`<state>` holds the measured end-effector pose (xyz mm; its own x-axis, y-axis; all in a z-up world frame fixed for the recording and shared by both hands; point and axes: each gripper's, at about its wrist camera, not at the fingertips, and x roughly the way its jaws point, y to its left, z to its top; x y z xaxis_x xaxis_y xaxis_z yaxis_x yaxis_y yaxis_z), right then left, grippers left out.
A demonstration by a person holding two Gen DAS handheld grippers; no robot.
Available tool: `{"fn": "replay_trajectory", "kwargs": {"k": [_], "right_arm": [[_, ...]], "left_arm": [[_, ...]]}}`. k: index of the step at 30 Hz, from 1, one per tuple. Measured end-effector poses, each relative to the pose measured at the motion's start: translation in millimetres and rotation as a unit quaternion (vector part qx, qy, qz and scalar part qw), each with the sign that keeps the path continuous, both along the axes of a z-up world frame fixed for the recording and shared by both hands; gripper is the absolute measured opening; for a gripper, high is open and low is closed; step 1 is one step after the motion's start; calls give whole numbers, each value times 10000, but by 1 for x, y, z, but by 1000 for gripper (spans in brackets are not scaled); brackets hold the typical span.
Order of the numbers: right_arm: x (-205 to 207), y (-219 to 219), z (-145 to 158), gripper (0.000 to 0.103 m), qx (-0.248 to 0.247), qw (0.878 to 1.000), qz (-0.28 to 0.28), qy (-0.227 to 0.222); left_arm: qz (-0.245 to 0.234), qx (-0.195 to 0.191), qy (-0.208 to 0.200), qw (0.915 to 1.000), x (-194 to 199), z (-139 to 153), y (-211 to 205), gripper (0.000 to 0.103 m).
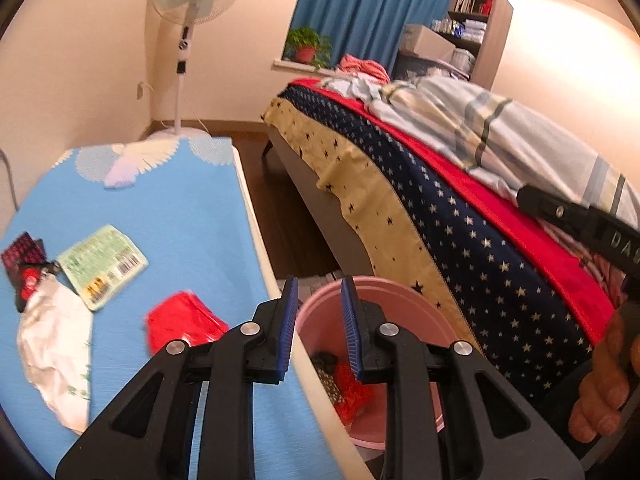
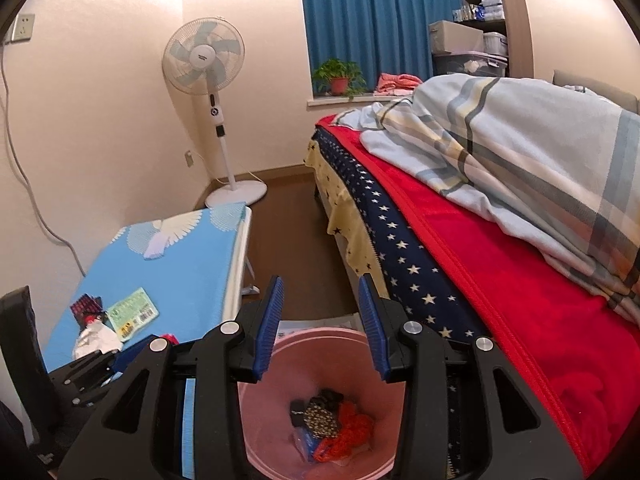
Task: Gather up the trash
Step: 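Move both open tools from the bin back over the table, then grasp the green printed snack wrapper with the right gripper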
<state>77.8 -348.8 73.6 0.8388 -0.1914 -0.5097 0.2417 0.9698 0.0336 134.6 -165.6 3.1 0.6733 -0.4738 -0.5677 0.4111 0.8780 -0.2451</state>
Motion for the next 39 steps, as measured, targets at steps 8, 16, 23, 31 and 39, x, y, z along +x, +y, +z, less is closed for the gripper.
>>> {"fn": "replay_trajectory", "kwargs": {"k": [8, 16, 23, 31, 39], "right_arm": [[10, 28, 15, 40, 198, 9982, 535, -163], [32, 64, 47, 25, 483, 9895, 1304, -400], [69, 97, 67, 22, 455, 9786, 1937, -519], [130, 140, 50, 21, 272, 9617, 2693, -431], [197, 161, -20, 21, 757, 9471, 3103, 321]], "left_arm": [[205, -20, -174, 9996, 12, 46, 42, 22], [461, 154, -514, 9975, 44, 104, 120, 22], [663, 433, -815, 9935, 70, 120, 195, 22], [898, 258, -333, 9951, 100, 71, 249, 22], [964, 268, -151, 9949, 121, 45, 269, 22]]}}
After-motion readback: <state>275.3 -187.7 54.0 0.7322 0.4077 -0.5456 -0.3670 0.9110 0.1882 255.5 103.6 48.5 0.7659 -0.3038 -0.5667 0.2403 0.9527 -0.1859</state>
